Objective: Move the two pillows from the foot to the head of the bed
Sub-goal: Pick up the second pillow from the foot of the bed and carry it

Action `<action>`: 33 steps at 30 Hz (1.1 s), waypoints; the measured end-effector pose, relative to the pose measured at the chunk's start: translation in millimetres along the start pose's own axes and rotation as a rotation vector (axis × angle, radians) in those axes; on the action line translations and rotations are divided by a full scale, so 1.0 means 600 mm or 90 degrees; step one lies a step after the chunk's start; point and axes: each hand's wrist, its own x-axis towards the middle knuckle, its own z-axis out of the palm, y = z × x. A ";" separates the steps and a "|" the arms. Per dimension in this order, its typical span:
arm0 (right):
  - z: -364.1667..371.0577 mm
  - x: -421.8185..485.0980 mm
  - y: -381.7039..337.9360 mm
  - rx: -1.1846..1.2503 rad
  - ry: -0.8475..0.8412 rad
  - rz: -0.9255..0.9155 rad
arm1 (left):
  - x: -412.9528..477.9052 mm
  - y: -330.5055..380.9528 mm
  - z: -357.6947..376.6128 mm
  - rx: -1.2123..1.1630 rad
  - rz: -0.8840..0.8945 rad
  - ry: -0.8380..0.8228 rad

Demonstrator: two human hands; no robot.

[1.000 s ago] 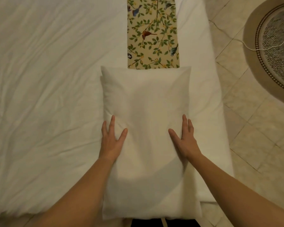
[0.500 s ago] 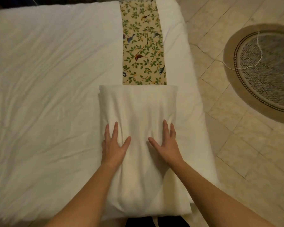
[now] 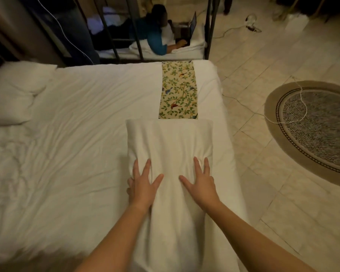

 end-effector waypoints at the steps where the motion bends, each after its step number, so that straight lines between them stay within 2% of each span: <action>1: -0.010 -0.015 -0.001 -0.002 -0.001 -0.015 | -0.016 0.005 -0.006 -0.004 -0.002 0.008; 9: -0.046 -0.082 -0.005 -0.023 -0.038 -0.114 | -0.130 0.010 -0.035 -0.025 -0.064 0.066; 18: -0.019 -0.154 -0.046 -0.048 -0.063 -0.203 | -0.225 -0.041 -0.079 -0.048 -0.126 0.137; 33: 0.117 -0.278 -0.210 -0.099 -0.083 -0.335 | -0.343 -0.237 -0.203 -0.104 -0.194 0.245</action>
